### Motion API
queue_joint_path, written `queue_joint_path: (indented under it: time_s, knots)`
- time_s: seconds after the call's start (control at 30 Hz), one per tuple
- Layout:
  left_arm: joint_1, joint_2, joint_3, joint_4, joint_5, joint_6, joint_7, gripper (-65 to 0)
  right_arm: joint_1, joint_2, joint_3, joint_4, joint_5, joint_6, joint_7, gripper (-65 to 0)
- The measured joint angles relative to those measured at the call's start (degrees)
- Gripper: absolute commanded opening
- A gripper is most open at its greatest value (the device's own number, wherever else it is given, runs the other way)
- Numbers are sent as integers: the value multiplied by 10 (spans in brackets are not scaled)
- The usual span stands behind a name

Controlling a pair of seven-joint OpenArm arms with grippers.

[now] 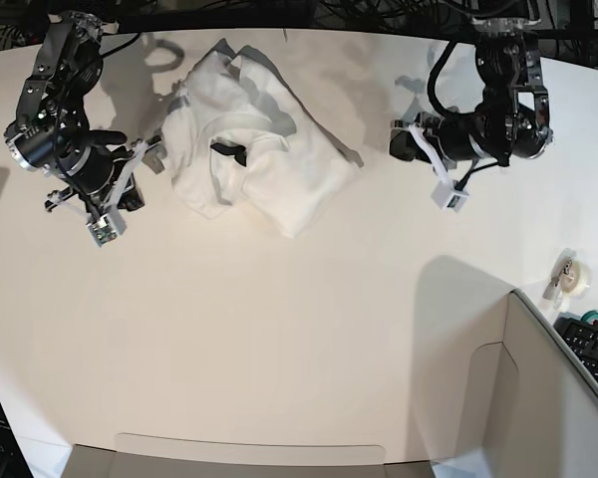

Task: Layout the t-shirt on the table in an organized manner, then fold the t-shirt properly
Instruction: 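Tuck the bundle's sides with both grippers to square the folded shirt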

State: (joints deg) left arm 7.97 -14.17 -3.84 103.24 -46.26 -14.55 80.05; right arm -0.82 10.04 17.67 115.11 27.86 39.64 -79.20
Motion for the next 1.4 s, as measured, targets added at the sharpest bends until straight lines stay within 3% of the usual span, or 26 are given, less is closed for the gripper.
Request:
queue_joint_path:
  time_s: [0.07,0.27,0.47,0.67,1.1,1.4]
  knots:
    - [14,-18,38,-9,0,0,-22,-650,23,2,9,-24,-3,0,2,-650]
    - [9,-18,135,-68,-29,0,-84,-650,42,-17,5,-132,-7,0,3,-650]
    - [-61,-16,207,-136,-44,-4,-120,-650,7,-17,4,-141,-5,0,3,-650]
    - [-103,28,222,-171,-36,-2,-122,-650,-47,-14,7,-132,-8,1,2,-650]
    - [-155,84,282,-184,-2,9,-109,-650,-135,-33,4,-44,-5,0,3,-650]
    - [-219,135,300,-265,3,9,-111,-650,-148,-33,-55,-44,-5,0,3,-650]
